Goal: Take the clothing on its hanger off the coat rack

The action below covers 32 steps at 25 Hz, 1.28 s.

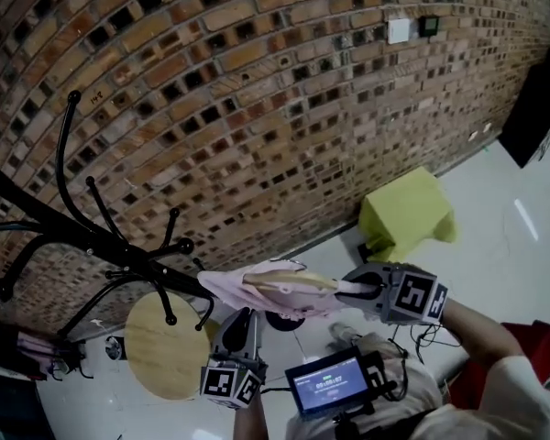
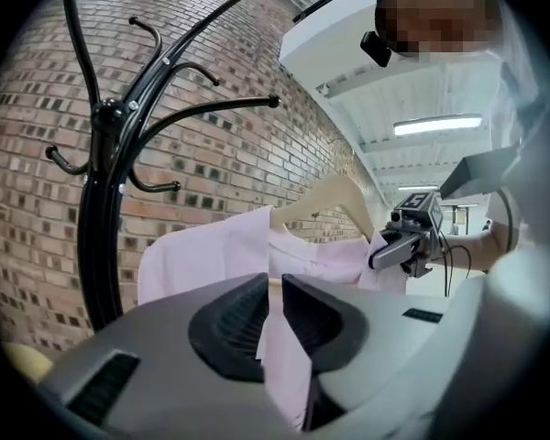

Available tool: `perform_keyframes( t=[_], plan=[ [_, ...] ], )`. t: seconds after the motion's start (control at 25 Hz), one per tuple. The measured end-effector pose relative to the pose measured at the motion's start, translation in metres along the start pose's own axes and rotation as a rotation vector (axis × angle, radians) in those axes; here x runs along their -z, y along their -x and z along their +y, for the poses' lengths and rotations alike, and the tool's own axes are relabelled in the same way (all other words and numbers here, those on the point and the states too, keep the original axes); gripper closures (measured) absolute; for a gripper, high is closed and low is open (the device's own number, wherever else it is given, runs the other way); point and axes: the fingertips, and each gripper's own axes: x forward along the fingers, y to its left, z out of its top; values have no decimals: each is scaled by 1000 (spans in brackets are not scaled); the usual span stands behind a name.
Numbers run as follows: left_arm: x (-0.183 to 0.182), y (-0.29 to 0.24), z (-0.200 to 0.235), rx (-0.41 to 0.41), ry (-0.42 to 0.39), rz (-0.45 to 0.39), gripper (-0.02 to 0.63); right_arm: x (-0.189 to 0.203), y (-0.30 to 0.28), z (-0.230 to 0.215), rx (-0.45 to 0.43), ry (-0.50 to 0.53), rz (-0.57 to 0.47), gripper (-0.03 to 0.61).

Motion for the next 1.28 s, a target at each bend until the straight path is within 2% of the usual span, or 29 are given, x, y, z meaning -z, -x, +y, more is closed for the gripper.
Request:
perform_keyframes(
  t=[0.24, 0.4, 0.72, 1.0, 1.28],
  plan=[
    [17, -23, -27, 151, -23, 39, 565, 26, 40, 14, 126, -86, 42, 559],
    [26, -41, -51, 224, -25, 53, 565, 44, 65, 18, 218, -145, 16, 559],
    [13, -79, -116, 363, -66, 81, 565, 70, 142, 25, 386, -224, 6, 558],
    [-7, -123, -209, 464, -102, 93, 565, 84, 244, 27, 510, -267, -20, 558],
    [-13, -159, -317, 583, -119, 93, 565, 114, 347, 45, 634, -302, -14, 558]
  ],
)
